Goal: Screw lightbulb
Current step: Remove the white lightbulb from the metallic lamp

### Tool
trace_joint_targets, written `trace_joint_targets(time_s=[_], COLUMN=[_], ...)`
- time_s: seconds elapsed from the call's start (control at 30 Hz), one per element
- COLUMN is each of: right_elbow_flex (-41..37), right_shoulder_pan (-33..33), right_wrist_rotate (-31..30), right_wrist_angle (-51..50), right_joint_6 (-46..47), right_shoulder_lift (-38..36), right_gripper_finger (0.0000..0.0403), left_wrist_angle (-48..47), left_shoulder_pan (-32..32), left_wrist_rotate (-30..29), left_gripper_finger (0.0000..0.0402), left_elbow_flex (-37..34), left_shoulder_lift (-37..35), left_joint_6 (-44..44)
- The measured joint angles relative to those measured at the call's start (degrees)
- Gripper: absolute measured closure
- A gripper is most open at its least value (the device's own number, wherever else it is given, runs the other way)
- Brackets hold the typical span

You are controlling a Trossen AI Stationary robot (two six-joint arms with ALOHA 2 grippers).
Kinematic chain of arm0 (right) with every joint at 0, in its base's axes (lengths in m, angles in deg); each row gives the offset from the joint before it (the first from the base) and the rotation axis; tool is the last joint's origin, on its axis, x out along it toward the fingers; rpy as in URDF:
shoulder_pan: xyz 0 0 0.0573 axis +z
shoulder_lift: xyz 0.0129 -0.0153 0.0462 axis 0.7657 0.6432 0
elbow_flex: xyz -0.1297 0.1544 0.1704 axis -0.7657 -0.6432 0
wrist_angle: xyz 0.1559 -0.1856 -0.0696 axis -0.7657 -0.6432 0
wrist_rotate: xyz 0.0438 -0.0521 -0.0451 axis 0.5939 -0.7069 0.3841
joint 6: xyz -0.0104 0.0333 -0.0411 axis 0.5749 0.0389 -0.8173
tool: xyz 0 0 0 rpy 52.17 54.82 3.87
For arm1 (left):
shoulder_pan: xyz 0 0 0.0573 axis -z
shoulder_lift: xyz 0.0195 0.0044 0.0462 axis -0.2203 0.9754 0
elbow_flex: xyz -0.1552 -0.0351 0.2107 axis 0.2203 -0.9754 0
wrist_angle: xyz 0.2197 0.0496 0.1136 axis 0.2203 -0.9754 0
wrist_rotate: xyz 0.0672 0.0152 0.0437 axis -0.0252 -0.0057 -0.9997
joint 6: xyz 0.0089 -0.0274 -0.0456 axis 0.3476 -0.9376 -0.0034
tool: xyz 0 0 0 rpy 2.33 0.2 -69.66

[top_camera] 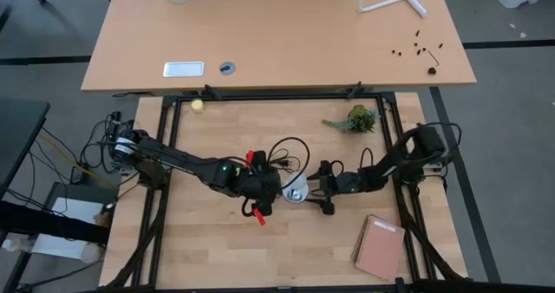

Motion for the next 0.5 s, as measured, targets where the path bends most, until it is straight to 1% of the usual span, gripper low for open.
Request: trace_joint_targets(time_s=[0.13, 0.23, 0.33, 0.5], right_elbow_flex=[-1.3, -1.7, -1.4, -1.6], right_shoulder_pan=[0.3, 0.1, 0.0, 0.0], right_wrist_rotate=[-0.3, -0.5, -0.5, -0.6], right_wrist_angle=[12.5, 18.1, 19.2, 19.4], right_joint_6=[0.5, 0.1, 0.0, 0.8], right_shoulder_lift=[6.5, 10.1, 11.8, 11.8], right_gripper_finger=[0.0033, 0.0040, 0.0049, 0.0056], left_wrist_angle=[-1.0, -2.5, -3.7, -4.3], left_shoulder_pan=[0.8, 1.5, 2.0, 2.6], left_wrist_rotate=[-0.5, -0.8, -1.4, -3.0], left_gripper_finger=[0.0154, 0.0154, 0.0154, 0.0154], left_elbow_flex=[0.6, 0.6, 0.6, 0.6], left_shoulder_lift=[0.0, 0.0, 0.0, 0.0], left_joint_6=[-1.1, -1.7, -3.1, -4.7])
